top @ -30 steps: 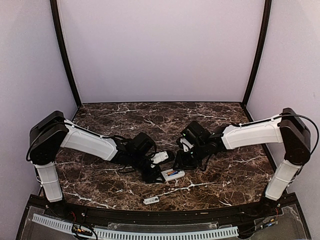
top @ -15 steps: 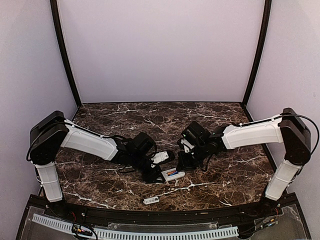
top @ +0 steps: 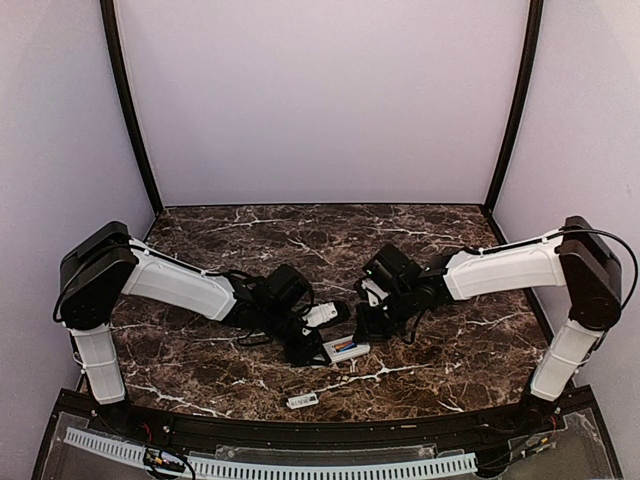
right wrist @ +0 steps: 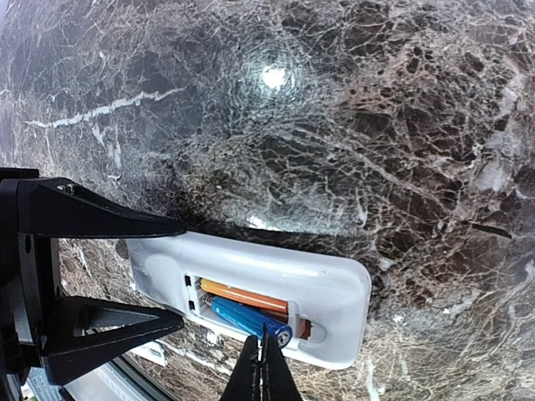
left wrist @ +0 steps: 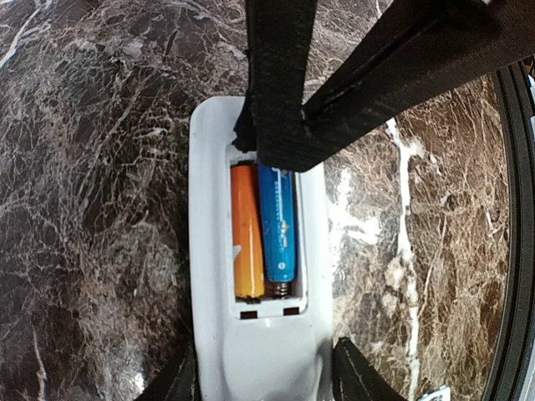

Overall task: Load the batteries into the remote control
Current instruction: Place the battery in the battery compartment, then load the battery into the battery compartment.

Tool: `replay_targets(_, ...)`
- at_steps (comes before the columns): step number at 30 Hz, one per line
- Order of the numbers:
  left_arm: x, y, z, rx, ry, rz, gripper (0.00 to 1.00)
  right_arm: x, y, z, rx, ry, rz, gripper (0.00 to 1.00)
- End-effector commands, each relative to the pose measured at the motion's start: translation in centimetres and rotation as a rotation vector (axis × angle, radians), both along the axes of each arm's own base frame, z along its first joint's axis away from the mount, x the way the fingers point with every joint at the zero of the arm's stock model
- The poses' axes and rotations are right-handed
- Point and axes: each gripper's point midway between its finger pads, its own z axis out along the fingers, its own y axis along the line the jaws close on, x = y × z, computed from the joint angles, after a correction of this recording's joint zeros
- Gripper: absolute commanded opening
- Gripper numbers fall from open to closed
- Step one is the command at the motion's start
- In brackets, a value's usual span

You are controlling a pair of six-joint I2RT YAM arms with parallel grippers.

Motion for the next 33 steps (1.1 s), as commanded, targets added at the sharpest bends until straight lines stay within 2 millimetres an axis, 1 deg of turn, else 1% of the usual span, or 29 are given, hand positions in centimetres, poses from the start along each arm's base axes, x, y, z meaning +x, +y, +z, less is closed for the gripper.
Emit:
replay_targets(1, -3.9, 4.6, -6.0, 0.238, 0.161, -0.008, 0.34, -0.4, 0.1, -1.3, -0.005, 0.018, 0.005, 0.01)
replay_targets(10, -4.0, 4.6, -6.1, 0.240, 0.163, -0.010, 0.33, -0.9, -0.1, -2.4, -0.014, 0.044, 0.006, 0.00)
replay_targets(13, -4.0, 4.6, -6.2, 0.242, 0.164, -0.009, 0.33, -0.7, 0.1, -1.4, -0.002, 0.032, 0.013, 0.02)
replay_targets(18, -3.9, 4.6, -6.2, 0.246, 0.166, -0.008, 0.33, -0.1, 0.8, 1.9, 0.036, -0.018, 0.029, 0.04)
replay_targets(21, -3.9, 4.7, -6.3, 0.248, 0.167, -0.008, 0.33, 0.4, 0.3, 3.1, 0.031, -0.049, 0.007, 0.06)
replay_targets(25, -3.9, 4.7, -6.3, 0.251, 0.168, -0.009, 0.33, 0.8, -0.7, 2.6, -0.012, -0.062, -0.016, 0.15)
replay_targets(27, -3.9, 4.6, -6.3, 0.249, 0.168, -0.009, 0.32, 1.0, -0.7, 2.1, -0.019, -0.060, -0.016, 0.18)
replay_targets(29, -3.9, 4.6, -6.3, 0.252, 0.168, -0.010, 0.32, 1.1, -0.5, 1.4, -0.031, -0.052, -0.006, 0.20)
replay_targets(31, -4.0, 4.7, -6.4, 0.253, 0.169, -0.010, 0.32, 1.2, -0.2, 1.0, -0.033, -0.049, 0.007, 0.20)
replay_targets(33, -4.0, 4.7, -6.4, 0.255, 0.169, -0.010, 0.32, 1.2, 0.0, 0.7, -0.035, -0.043, 0.014, 0.17)
